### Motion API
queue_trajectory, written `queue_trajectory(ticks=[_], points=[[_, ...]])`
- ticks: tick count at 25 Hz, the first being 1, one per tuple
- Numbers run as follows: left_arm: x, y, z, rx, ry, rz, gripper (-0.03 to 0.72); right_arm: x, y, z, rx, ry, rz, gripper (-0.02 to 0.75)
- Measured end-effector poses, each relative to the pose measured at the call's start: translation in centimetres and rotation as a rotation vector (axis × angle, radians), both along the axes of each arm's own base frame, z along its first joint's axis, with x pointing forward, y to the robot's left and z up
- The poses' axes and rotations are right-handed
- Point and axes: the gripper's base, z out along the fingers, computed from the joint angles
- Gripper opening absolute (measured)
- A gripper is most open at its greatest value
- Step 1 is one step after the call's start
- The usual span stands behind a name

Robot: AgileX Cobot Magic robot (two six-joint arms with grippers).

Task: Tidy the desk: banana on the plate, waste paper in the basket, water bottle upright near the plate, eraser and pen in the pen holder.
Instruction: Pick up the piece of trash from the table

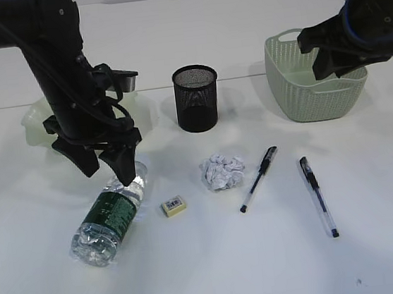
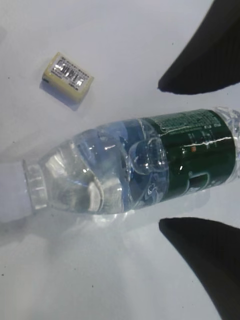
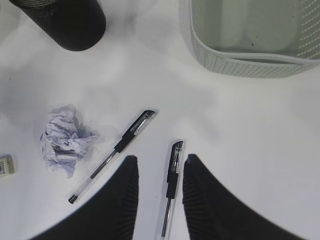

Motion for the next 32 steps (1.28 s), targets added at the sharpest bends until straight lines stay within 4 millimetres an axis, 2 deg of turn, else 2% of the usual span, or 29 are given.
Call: queue_trajectory(ticks=[16,24,32], points=[[0.0,0.0,0.0,0.000,0.000,0.000,0.543,0.0,0.4,0.0,0.058,0.007,-0.014,0.231],[0.0,0.0,0.0,0.000,0.000,0.000,0.543,0.2,0.9,0.2,0.083,-0.033,0.046,0.230],[0.0,0.0,0.0,0.000,0.000,0.000,0.543,1.3,2.7,-2.8,0.137,0.048,0.122,0.232]])
